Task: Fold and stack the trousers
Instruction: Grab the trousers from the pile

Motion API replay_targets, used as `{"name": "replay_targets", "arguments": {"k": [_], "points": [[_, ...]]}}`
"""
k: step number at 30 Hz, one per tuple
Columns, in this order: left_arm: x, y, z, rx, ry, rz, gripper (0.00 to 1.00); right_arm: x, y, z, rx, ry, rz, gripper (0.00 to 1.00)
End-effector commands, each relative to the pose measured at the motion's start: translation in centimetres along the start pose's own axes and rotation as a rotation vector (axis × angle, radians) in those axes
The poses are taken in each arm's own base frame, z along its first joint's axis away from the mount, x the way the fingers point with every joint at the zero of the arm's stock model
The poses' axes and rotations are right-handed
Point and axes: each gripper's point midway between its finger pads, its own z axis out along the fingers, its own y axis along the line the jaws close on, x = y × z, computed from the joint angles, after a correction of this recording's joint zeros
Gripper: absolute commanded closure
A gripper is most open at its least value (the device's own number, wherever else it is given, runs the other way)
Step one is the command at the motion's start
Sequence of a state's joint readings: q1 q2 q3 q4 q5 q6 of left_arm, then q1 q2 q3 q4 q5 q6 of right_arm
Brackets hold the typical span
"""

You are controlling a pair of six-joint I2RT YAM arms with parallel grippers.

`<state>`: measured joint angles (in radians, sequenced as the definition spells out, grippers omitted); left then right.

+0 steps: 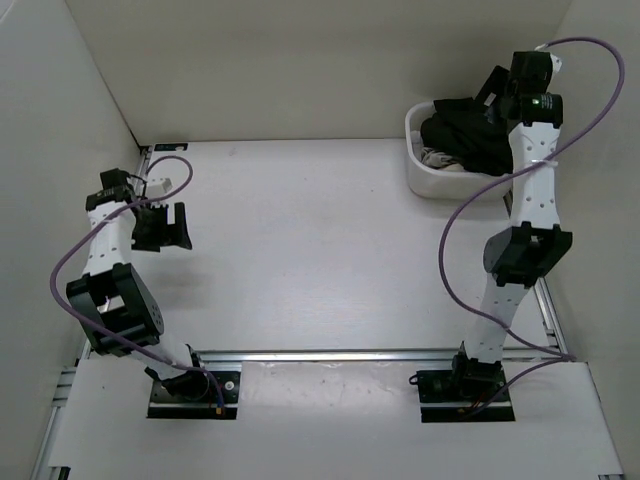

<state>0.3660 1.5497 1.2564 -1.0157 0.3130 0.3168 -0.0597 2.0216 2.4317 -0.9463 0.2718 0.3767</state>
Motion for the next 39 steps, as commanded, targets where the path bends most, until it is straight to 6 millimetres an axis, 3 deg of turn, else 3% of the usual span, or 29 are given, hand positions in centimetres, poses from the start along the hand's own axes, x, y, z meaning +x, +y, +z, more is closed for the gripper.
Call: {"name": "replay_targets", "arguments": {"k": [1, 3, 5, 6, 7, 8, 9, 12, 13, 15, 16, 19, 20, 22, 23, 24, 25, 26, 27, 28, 30, 31, 32, 33, 34, 35, 37, 38, 39], "points": [[-4.2, -0.2, -1.7, -0.004, -0.105, 0.06, 0.0, -0.1, -3.3, 5.2, 0.106, -0.024, -0.004, 0.01], [-4.7, -0.4, -1.2, 0.003, -0.098, 0.069, 0.0, -1.0, -2.6, 7.8, 0.045, -0.102, 0.041, 0.01], [-4.4, -0.7, -0.7, 0.015, -0.074, 0.062, 0.0, 0.5, -2.9, 10.1, 0.061, -0.078, 0.046, 0.01], [-4.0, -0.7, -0.1, 0.02, -0.056, 0.055, 0.0, 2.5, -3.2, 12.7, 0.081, -0.026, 0.035, 0.01], [-4.0, -0.5, -0.1, 0.01, -0.052, 0.055, 0.0, 0.4, -2.5, 12.5, 0.064, -0.072, 0.045, 0.01], [-3.6, -0.5, 0.1, 0.013, -0.043, 0.052, 0.0, 1.9, -2.7, 14.4, 0.076, -0.038, 0.029, 0.01], [-3.6, -0.4, 0.1, 0.004, -0.04, 0.052, 0.0, 1.7, -2.6, 14.7, 0.075, -0.043, 0.018, 0.01], [-3.5, -0.3, 0.4, 0.007, -0.03, 0.048, 0.0, 2.6, -2.7, 14.8, 0.062, -0.035, 0.008, 0.46], [-3.5, -0.3, 0.4, 0.007, -0.03, 0.048, 0.0, 2.2, -2.6, 14.7, 0.054, -0.056, 0.012, 0.73], [-3.5, -0.3, 0.4, 0.007, -0.03, 0.048, 0.0, 1.8, -2.8, 13.5, 0.06, -0.066, 0.013, 0.96], [-3.5, -0.3, 0.4, 0.007, -0.03, 0.048, 0.0, 1.7, -2.8, 13.1, 0.061, -0.063, 0.013, 1.0], [-3.6, -0.4, 0.1, 0.005, -0.039, 0.051, 0.0, -1.3, -1.1, 8.7, 0.01, -0.124, -0.032, 1.0], [-3.7, -0.4, -0.2, 0.002, -0.047, 0.054, 0.0, -2.6, 0.7, 5.6, -0.031, -0.165, -0.05, 1.0], [-3.8, -0.5, -0.5, -0.001, -0.058, 0.058, 0.0, -4.0, 2.8, 2.0, -0.085, -0.224, -0.078, 1.0], [-3.6, -0.6, -0.7, -0.002, -0.061, 0.059, 0.0, -5.7, 5.3, -2.7, -0.156, -0.301, -0.088, 1.0], [-3.7, -0.7, -1.0, -0.006, -0.072, 0.062, 0.0, -5.3, 6.3, -4.3, -0.18, -0.312, -0.094, 1.0], [-3.7, -0.7, -1.0, -0.006, -0.072, 0.062, 0.0, -4.6, 9.3, -7.0, -0.242, -0.335, -0.142, 1.0], [-3.8, -0.8, -1.4, -0.009, -0.083, 0.066, 0.0, -5.9, 10.5, -11.5, -0.293, -0.415, -0.145, 1.0], [-3.9, -0.8, -1.7, -0.012, -0.092, 0.069, 0.0, -5.5, 11.8, -13.4, -0.32, -0.437, -0.17, 1.0], [-3.9, -0.8, -1.7, -0.012, -0.092, 0.069, 0.0, -3.7, 15.5, -16.8, -0.407, -0.445, -0.215, 1.0], [-4.4, -1.3, -2.1, 0.004, -0.114, 0.076, 0.0, -2.8, 18.2, -21.0, -0.467, -0.494, -0.274, 1.0], [-4.4, -1.3, -2.1, 0.004, -0.114, 0.076, 0.0, -0.6, 21.4, -24.7, -0.572, -0.495, -0.309, 1.0], [-4.7, -1.3, -2.4, 0.001, -0.125, 0.069, 0.0, 0.2, 23.0, -26.7, -0.631, -0.505, -0.32, 1.0], [-5.2, -1.3, -2.8, -0.003, -0.139, 0.074, 0.0, 1.3, 24.8, -28.0, -0.683, -0.501, -0.327, 1.0], [-5.2, -1.3, -2.8, -0.003, -0.139, 0.074, 0.0, 4.7, 27.7, -29.5, -0.758, -0.461, -0.371, 1.0], [-5.7, -1.1, -3.1, -0.017, -0.152, 0.069, 0.0, 6.3, 29.3, -30.6, -0.828, -0.428, -0.368, 1.0], [-6.2, -0.5, -4.0, -0.031, -0.172, 0.058, 0.0, 11.9, 33.2, -30.8, -0.917, -0.324, -0.422, 1.0], [-6.5, -0.2, -4.3, -0.038, -0.184, 0.037, 0.0, 13.9, 34.2, -30.6, -0.939, -0.271, -0.442, 0.96], [-6.7, 0.4, -4.7, -0.059, -0.193, 0.016, 0.0, 15.7, 34.9, -30.2, -0.945, -0.212, -0.441, 0.81]]}}
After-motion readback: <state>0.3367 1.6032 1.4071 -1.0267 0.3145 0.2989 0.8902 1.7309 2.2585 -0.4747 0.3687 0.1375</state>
